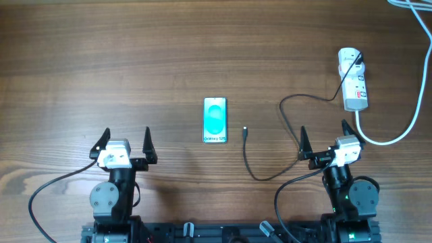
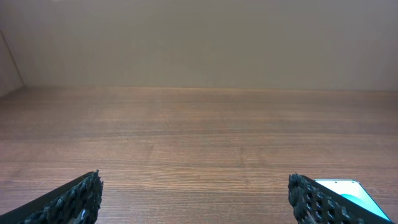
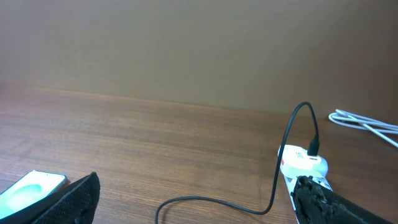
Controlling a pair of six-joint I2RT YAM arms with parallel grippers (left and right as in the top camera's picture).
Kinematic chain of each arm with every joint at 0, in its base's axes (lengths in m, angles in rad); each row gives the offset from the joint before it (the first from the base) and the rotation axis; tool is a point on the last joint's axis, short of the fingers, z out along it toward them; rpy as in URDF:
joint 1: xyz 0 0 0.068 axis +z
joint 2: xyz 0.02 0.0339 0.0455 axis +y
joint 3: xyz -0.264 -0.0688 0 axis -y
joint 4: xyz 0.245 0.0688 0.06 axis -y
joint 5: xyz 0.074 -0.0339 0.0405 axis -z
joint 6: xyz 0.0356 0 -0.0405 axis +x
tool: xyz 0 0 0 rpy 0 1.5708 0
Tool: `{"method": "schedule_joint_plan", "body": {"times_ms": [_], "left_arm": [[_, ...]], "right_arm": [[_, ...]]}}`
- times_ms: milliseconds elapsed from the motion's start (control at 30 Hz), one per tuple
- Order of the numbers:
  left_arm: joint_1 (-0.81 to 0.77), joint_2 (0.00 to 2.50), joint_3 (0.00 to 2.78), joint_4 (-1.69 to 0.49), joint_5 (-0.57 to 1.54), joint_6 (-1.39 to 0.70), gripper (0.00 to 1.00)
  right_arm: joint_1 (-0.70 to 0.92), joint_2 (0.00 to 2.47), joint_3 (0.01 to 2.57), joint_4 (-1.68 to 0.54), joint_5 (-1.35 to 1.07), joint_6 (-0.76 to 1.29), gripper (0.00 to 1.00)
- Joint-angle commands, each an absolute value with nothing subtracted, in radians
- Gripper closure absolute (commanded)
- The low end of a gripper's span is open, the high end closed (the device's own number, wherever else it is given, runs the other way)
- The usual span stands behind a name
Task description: Plug charger to phone and switch on socket
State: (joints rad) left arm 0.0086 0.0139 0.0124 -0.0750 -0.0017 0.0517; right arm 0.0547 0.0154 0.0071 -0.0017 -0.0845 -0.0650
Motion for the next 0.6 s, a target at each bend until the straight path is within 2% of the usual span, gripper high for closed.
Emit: {"method": "schedule_joint_plan", "body": {"times_ms": [0, 567], "left_arm": [[0.015, 0.009, 0.006, -0.075, 0.014, 0.071, 0.00], [0.015, 0.009, 0.006, -0.075, 0.014, 0.071, 0.00]], "right_arm": [[0.059, 0.011, 0.005, 0.001, -0.072, -0.049, 0.00], [0.059, 0.011, 0.005, 0.001, -0.072, -0.050, 0.00]]}}
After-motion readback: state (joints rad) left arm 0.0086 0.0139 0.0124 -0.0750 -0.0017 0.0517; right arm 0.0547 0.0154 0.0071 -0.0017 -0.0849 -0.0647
